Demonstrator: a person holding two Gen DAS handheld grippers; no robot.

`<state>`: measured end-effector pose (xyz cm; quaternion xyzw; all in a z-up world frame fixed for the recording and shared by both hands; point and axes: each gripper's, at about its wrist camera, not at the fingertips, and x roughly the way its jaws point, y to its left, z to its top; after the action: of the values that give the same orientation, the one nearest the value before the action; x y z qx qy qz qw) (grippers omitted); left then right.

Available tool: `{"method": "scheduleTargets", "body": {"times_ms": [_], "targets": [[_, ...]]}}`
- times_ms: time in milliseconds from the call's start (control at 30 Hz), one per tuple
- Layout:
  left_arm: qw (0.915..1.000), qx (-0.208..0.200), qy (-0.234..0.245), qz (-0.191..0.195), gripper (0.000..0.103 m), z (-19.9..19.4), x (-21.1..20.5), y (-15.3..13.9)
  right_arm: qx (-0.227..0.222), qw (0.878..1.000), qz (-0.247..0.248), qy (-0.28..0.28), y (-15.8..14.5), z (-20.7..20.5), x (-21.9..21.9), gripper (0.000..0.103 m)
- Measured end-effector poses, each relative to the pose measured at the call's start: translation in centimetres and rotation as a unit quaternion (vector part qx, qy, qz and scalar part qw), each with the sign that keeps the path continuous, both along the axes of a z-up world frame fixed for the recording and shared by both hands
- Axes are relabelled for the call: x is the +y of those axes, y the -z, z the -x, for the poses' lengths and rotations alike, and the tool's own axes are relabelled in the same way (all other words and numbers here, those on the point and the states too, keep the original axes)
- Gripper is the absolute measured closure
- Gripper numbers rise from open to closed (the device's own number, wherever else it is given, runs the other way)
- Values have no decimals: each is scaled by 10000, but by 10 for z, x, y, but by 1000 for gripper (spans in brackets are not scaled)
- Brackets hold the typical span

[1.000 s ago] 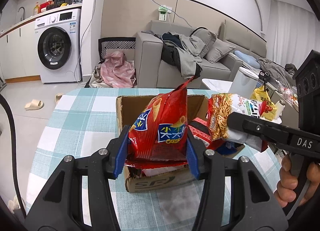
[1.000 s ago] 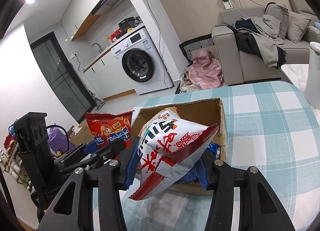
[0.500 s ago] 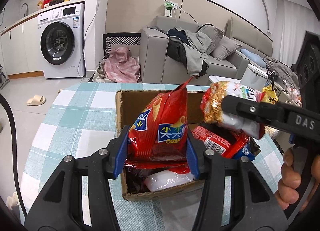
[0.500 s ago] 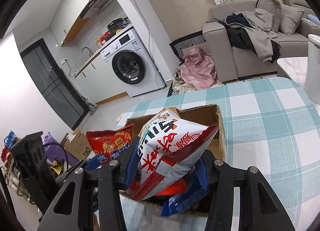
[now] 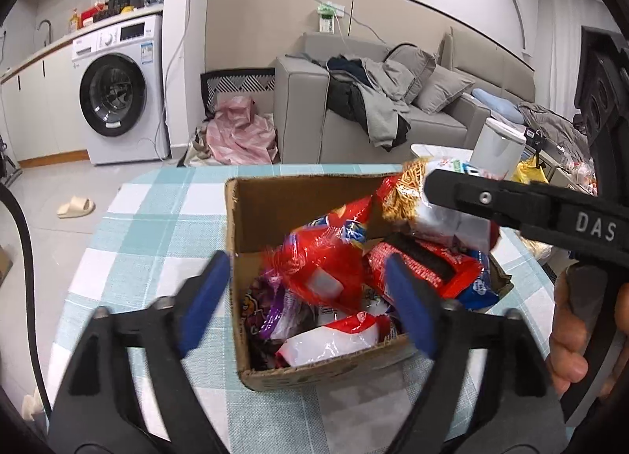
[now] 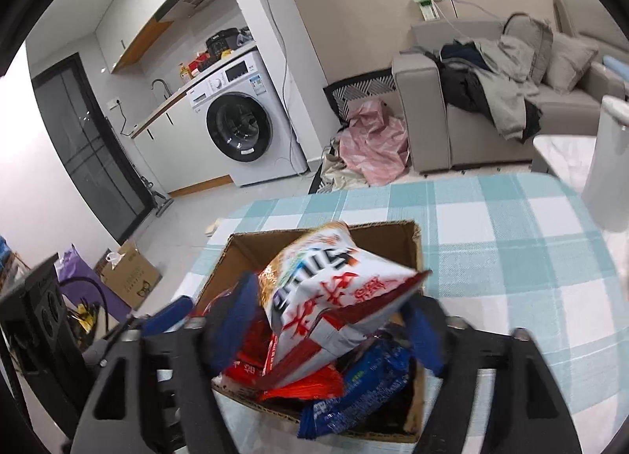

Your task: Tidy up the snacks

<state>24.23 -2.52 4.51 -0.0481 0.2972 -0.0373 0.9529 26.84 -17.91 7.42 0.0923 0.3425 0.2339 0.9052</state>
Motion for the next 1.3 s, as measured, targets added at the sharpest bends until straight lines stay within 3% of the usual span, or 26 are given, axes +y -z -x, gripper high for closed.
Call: {"method": "scheduleTargets", "body": {"times_ms": [167,233,633,1133,1300], "targets": [[10000,-51,34,10,12,14,4,-7,-35,10000,47,15,-2,7,-13,5],[9999,-133,3,52,1,21,7,-9,-35,10000,21,14,-1,11,-19,1],[9989,-188,-39,436,1,57,25,-11,-119,9994,-7,-312,10,33,-26,0],[9971,-687,-160,280,1,105,31,-9,-1321,9899,19,-520,22,98,-35,0],[9964,-825,-145,132,1,120,27,-5,-1512,9869,135,-542,28,114,-38,0]]}}
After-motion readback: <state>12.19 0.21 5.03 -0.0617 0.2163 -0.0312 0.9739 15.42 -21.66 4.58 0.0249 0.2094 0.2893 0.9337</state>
